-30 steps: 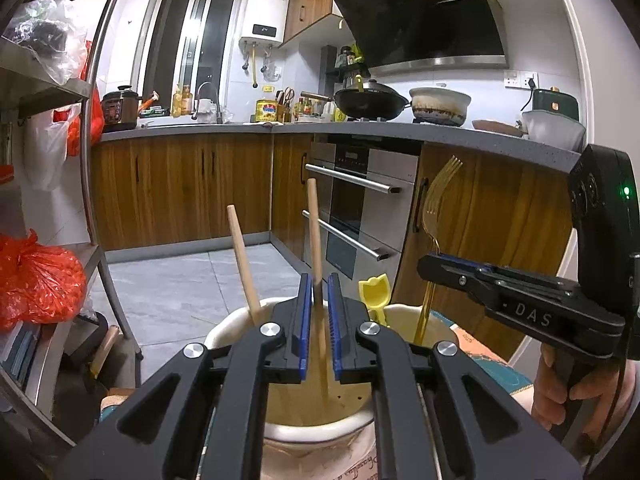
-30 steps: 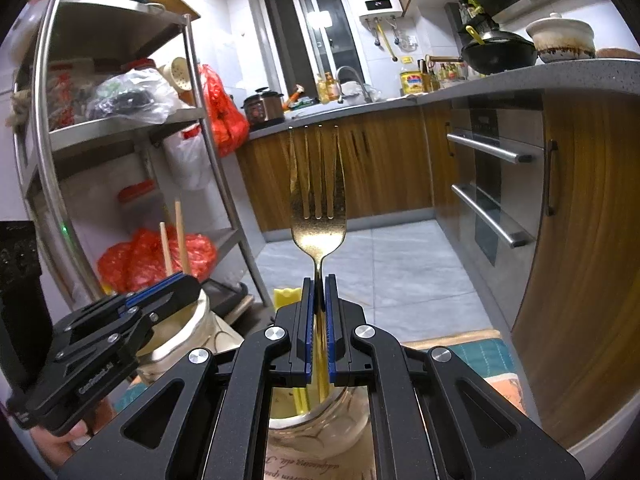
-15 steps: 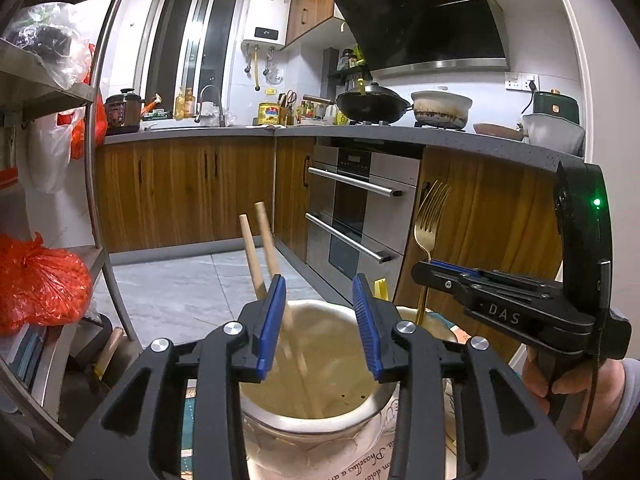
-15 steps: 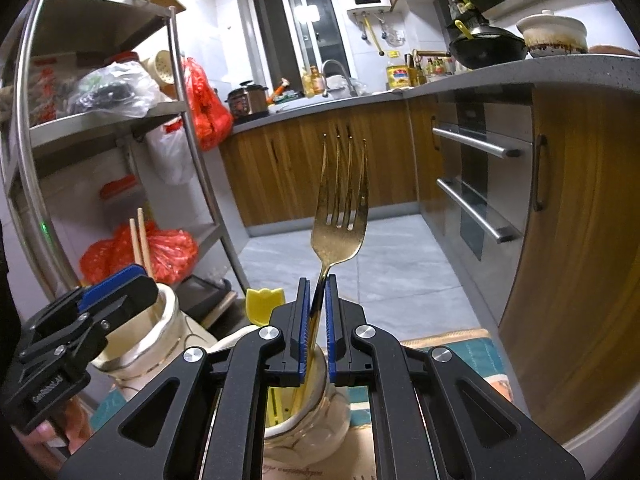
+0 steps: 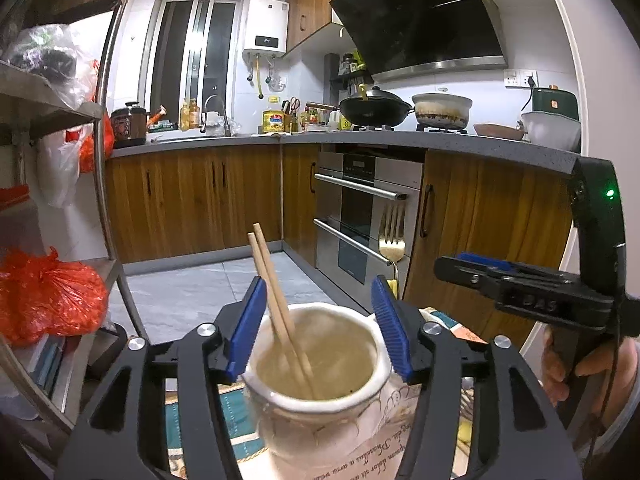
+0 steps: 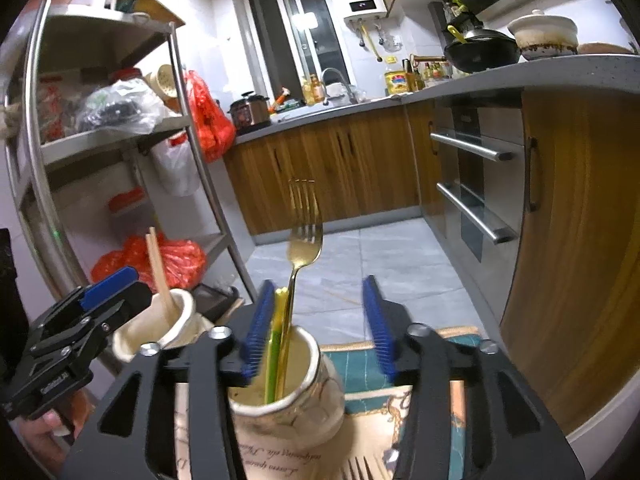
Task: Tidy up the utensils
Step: 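Open both tools and withdraw them from the holders, then grasp green-handled yellow utensil with right tool while left grasps a wooden chopstick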
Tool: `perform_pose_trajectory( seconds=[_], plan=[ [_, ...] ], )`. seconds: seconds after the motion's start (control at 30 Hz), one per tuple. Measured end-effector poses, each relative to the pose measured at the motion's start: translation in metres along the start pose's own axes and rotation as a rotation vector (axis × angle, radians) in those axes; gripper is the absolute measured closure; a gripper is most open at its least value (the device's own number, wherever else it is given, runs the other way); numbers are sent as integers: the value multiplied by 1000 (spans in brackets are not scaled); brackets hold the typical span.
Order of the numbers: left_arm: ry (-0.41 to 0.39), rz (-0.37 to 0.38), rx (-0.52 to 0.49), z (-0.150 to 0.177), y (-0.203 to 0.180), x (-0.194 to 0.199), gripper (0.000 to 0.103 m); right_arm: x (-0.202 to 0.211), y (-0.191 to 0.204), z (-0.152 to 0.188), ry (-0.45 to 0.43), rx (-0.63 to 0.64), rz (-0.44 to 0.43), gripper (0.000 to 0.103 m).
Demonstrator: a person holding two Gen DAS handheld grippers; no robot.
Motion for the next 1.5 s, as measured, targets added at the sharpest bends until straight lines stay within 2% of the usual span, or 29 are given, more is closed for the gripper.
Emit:
perform_pose_trajectory(
  seconds=[0.03, 0.1, 0.17, 0.23, 0.47, 0.77, 0.93, 1.13, 1.5],
  plan=[
    [-1, -7, -6, 0, -1, 3, 39, 5, 0, 0, -3, 3, -6, 34],
    [-6, -23, -13, 1, -2, 12, 21, 13, 2, 1, -8, 8, -21, 22],
    [-16, -42, -22, 2, -4, 21, 9, 24, 4, 1, -17, 16, -38, 12],
    [-27, -55, -27, 2, -5, 29, 6, 35, 6, 0, -27, 25, -52, 6],
    [-15, -50, -3, 13, -10, 56, 6, 69, 5, 16, -13, 107, -7, 5],
    [87, -47, -1, 52, -24, 77, 6, 98, -14, 57, 62, 127, 29, 5],
    [172, -24, -7, 80, -38, 77, 6, 96, -6, 90, 161, 183, 30, 5],
    [252, -35, -9, 105, -43, 70, 6, 88, -2, 119, 260, 260, 64, 5],
    [301, -5, 27, 119, -43, 62, 6, 64, -3, 142, 412, 296, 97, 7]
  ],
)
Point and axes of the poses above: each gripper's, at about its wrist camera, not at the fingertips, and x roughly against the way its jaws point, y to its left, z to its underside, the point moved 6 cm from there along -x, roughly the way its jaws point, and after that the axes turned 1 degree about -y, right-handed, at the moved point
